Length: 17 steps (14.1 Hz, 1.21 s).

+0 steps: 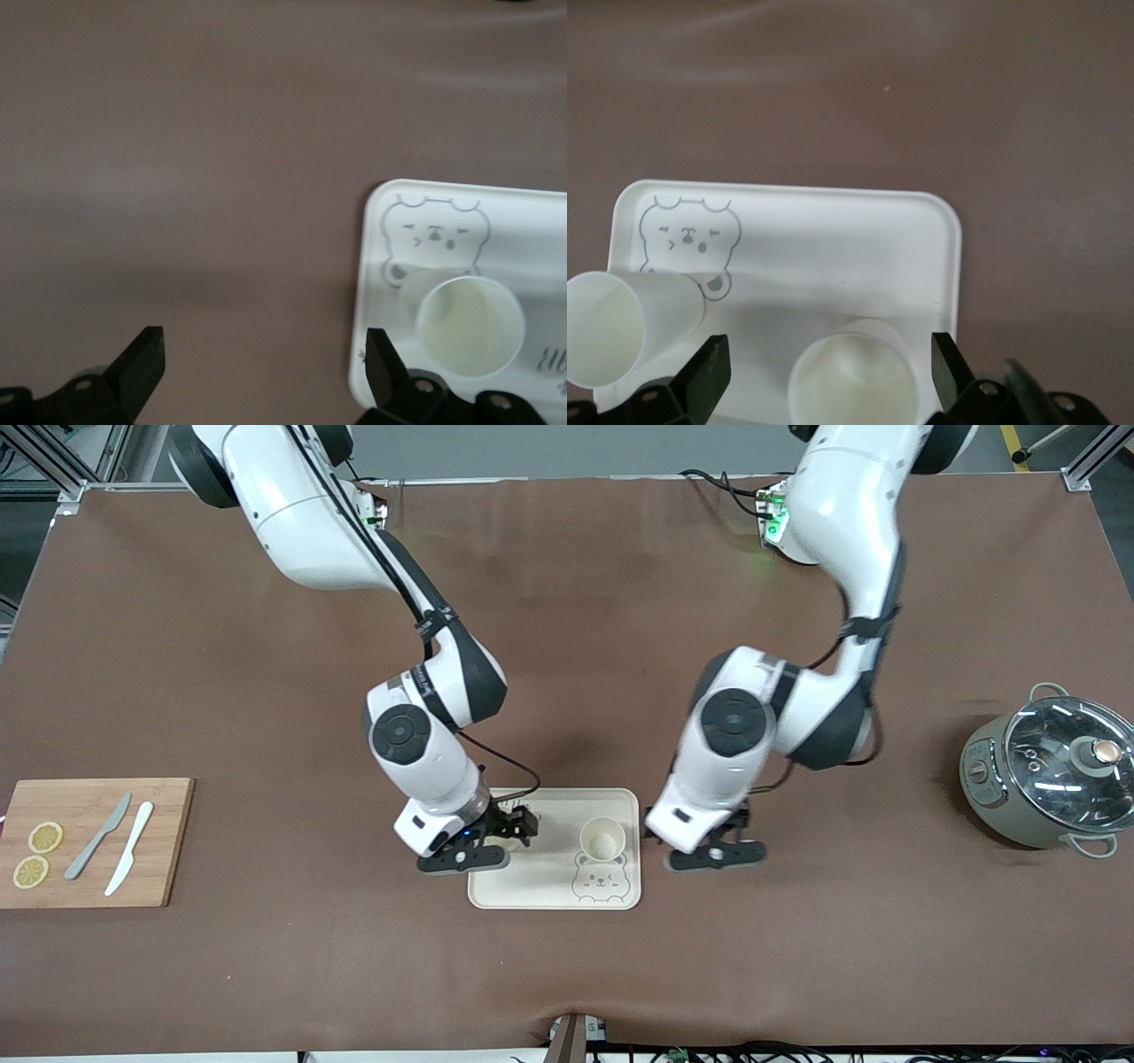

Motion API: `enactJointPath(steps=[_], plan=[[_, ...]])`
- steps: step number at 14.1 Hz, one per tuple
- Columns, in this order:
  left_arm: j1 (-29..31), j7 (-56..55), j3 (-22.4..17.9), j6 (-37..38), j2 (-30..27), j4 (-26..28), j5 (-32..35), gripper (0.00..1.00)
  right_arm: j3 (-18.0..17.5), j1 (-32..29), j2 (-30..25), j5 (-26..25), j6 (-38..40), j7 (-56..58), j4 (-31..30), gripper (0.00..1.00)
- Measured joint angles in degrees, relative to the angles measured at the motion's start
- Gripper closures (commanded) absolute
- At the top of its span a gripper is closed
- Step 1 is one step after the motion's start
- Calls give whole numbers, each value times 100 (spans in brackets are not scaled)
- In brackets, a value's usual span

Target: Place white IKEA cup upright on tray with both arms

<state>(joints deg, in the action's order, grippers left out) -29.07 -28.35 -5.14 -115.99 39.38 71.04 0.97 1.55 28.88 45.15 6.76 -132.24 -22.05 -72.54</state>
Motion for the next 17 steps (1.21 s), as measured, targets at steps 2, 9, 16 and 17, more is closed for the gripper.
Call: enactJointPath(steps=[2,9,16,17], plan=[[391,807,-6,307,-252,32,-38,0,20,-260,-240,-4,401,13,27,0],[1381,2686,9,367,-345,315,-81,0,86,-1368,-1056,-97,2047,365,30,0],[2155,3515,145,367,-1053,971,-127,0,105,-2263,-2073,-283,2462,1374,-613,0],[2204,3536,166,368,-1217,1111,-127,0,106,-2383,-2274,-284,2483,1563,-789,0]])
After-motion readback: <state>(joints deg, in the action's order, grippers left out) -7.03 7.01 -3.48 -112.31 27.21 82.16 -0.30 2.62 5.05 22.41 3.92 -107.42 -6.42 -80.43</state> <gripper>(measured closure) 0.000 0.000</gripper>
